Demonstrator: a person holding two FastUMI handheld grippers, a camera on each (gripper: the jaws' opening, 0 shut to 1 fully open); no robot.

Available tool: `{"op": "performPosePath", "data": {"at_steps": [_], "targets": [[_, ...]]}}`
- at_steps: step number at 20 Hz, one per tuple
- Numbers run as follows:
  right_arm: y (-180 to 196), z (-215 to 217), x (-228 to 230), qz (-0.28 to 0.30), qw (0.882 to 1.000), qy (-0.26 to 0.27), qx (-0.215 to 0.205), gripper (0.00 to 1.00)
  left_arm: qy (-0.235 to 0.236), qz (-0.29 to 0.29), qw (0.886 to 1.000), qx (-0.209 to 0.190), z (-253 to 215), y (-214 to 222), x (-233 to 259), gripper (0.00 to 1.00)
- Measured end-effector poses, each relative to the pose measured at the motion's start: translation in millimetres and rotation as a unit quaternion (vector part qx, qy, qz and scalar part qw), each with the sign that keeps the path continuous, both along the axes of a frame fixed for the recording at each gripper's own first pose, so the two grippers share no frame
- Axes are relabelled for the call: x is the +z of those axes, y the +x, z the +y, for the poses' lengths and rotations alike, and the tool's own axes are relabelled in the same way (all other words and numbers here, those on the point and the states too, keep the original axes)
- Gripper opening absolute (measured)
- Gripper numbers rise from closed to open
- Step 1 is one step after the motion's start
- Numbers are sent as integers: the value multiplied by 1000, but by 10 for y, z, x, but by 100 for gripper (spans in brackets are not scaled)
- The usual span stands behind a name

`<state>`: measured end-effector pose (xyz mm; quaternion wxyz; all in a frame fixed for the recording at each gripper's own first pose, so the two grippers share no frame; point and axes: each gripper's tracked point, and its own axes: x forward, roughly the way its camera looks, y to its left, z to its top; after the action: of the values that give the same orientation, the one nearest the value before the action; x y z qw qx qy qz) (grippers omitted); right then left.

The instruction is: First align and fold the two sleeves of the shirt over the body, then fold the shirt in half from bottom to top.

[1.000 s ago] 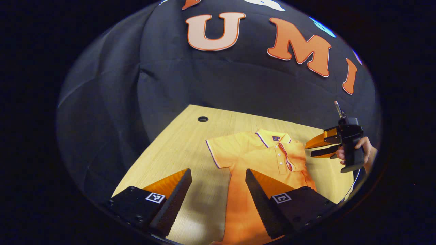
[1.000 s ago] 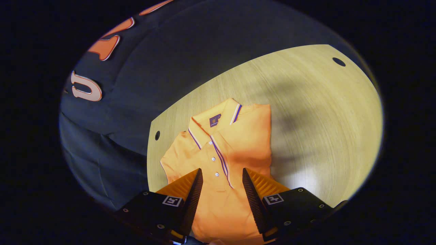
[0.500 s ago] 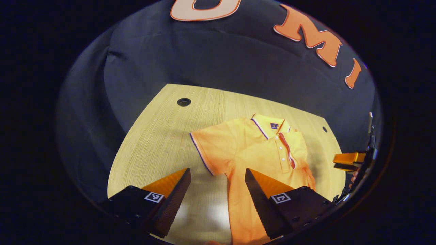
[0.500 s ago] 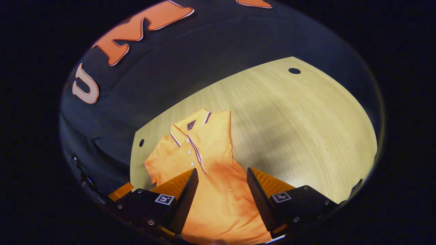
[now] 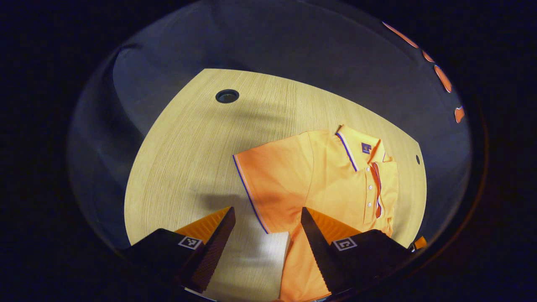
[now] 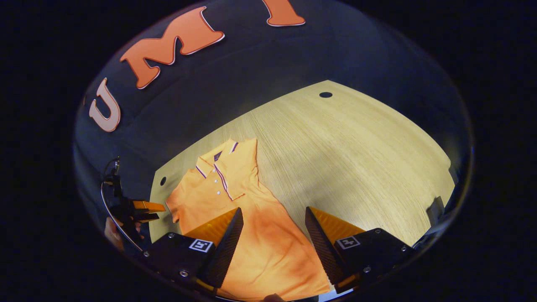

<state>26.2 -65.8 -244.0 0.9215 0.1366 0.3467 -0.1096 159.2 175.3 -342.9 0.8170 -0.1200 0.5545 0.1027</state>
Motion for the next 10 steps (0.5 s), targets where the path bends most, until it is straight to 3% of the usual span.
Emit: {"op": "performPosePath", "data": {"at_steps": [7,10], "targets": [[-344,-197,225,-44,998,-35,-22,91,31,84,996,11,209,78,-393,97],[-474,-275,372,-63,997,-33,-41,92,48,95,994,15,277,148,-447,88]]}}
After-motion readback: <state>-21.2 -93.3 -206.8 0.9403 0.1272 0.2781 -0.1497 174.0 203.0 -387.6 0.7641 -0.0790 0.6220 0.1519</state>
